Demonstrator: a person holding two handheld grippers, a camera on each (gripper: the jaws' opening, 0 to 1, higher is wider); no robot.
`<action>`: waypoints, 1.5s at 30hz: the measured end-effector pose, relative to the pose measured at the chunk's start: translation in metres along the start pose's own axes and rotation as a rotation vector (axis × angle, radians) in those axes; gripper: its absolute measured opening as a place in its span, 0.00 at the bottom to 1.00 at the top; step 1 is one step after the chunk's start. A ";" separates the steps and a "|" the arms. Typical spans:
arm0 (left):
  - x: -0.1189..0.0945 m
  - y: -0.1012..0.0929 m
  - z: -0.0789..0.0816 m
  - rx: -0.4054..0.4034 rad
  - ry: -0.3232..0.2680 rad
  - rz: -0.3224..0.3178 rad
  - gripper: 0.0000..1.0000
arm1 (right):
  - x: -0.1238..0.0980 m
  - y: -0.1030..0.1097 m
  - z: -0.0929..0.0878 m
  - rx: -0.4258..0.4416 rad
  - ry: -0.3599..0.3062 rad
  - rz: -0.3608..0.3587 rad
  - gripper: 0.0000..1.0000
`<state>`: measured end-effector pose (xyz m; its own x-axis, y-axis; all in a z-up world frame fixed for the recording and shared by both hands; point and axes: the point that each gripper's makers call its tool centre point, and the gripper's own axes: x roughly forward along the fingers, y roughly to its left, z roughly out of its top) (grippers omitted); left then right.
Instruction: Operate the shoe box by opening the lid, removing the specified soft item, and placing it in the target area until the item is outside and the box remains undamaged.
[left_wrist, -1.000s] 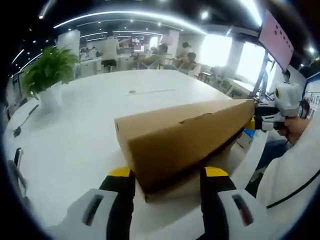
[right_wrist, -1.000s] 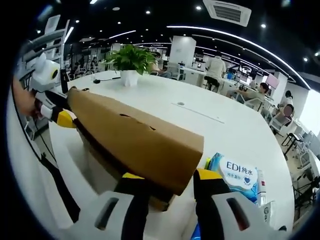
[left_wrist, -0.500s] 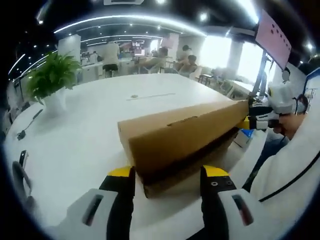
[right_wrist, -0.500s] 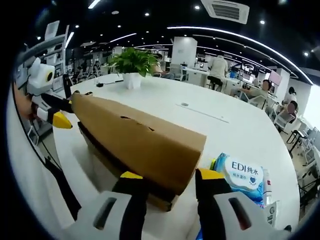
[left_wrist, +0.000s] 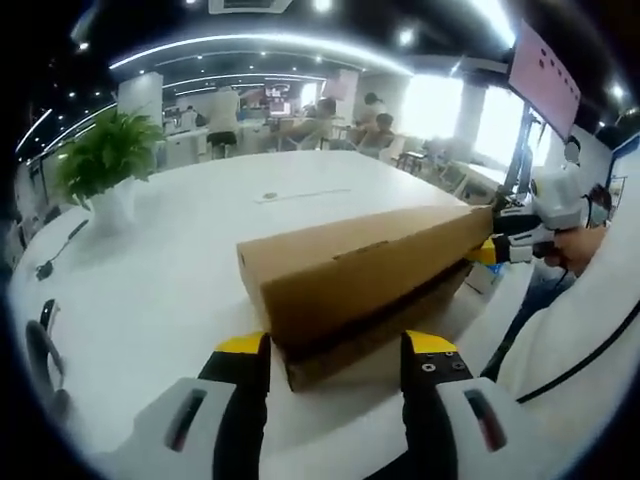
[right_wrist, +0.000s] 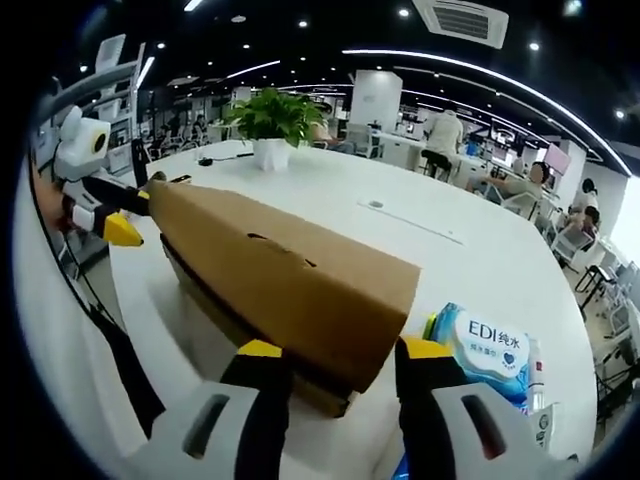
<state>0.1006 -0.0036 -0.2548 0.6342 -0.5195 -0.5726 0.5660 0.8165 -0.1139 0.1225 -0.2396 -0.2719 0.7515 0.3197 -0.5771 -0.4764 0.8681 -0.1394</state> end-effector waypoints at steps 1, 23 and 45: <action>0.000 0.000 0.000 0.002 0.002 -0.003 0.55 | 0.000 0.001 -0.001 0.000 0.003 0.000 0.41; 0.001 -0.007 -0.013 -0.009 0.043 -0.035 0.61 | -0.004 0.018 -0.009 -0.042 0.044 0.076 0.59; 0.000 0.004 -0.010 -0.305 -0.016 -0.040 0.67 | -0.008 0.015 -0.008 0.198 0.062 0.085 0.71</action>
<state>0.0973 0.0022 -0.2630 0.6237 -0.5549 -0.5505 0.4079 0.8318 -0.3764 0.1052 -0.2320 -0.2761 0.6802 0.3761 -0.6292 -0.4329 0.8988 0.0692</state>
